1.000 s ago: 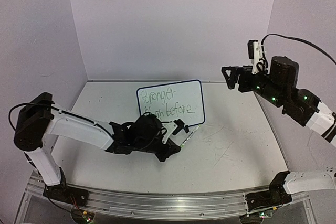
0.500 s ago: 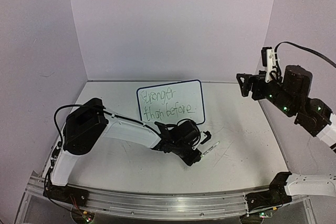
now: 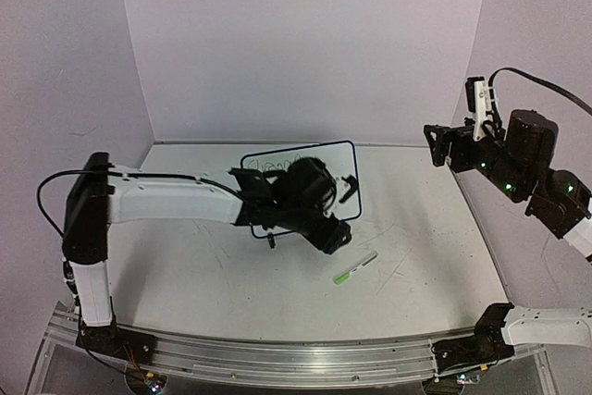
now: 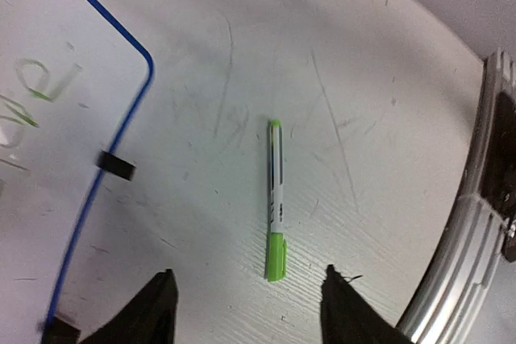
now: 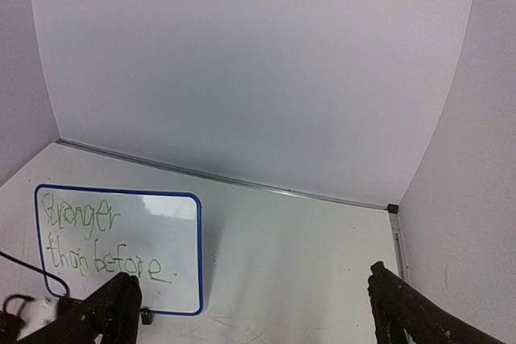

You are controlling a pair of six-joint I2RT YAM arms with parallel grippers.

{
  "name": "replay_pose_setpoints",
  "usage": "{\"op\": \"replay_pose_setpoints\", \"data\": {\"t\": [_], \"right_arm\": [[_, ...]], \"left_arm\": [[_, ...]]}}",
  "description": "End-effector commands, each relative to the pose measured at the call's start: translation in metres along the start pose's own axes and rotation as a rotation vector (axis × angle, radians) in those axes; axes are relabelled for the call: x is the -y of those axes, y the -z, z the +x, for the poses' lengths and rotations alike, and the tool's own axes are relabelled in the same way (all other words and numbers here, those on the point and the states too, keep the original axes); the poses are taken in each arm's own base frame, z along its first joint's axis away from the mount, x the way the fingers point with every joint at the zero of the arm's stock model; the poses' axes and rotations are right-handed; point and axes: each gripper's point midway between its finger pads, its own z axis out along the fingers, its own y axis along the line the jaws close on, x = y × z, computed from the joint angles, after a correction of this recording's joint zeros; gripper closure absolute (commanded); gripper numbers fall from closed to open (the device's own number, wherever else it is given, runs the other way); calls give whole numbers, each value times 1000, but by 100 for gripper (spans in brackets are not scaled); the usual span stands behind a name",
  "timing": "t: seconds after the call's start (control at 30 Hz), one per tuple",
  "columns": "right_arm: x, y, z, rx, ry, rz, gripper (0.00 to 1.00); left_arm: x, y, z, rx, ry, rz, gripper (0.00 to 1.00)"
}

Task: Write a sentence on the whiteboard
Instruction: Put down the whiteboard marker at the center of the board, then reset both arms

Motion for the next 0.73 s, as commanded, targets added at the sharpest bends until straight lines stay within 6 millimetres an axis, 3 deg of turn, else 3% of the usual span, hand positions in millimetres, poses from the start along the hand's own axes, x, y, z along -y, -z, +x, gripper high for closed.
{"op": "replay_pose_setpoints", "data": {"t": [0.0,0.07,0.17,0.27,0.33,0.47,0.57,0.7], "right_arm": [[22,32,-62,145,-19,46,2],[28,41,-77,181,-22,54,2],[36,53,-99,231,-26,69,2],[42,60,-113,261,-43,83,2],[42,62,-118,271,-55,84,2],[46,65,-124,297,-87,91,2],[51,70,-127,326,-118,108,2],[53,66,-121,331,-143,129,2]], "left_arm": [[-43,145,-112,365,58,-81,15],[-74,204,-135,489,98,-162,7],[-115,281,-152,649,114,-368,2],[-130,356,-160,808,104,-517,1],[-138,392,-157,891,121,-587,1],[-143,442,-148,1003,131,-661,1],[-144,459,-140,1043,128,-682,1],[-146,468,-135,1046,116,-708,1]]}}
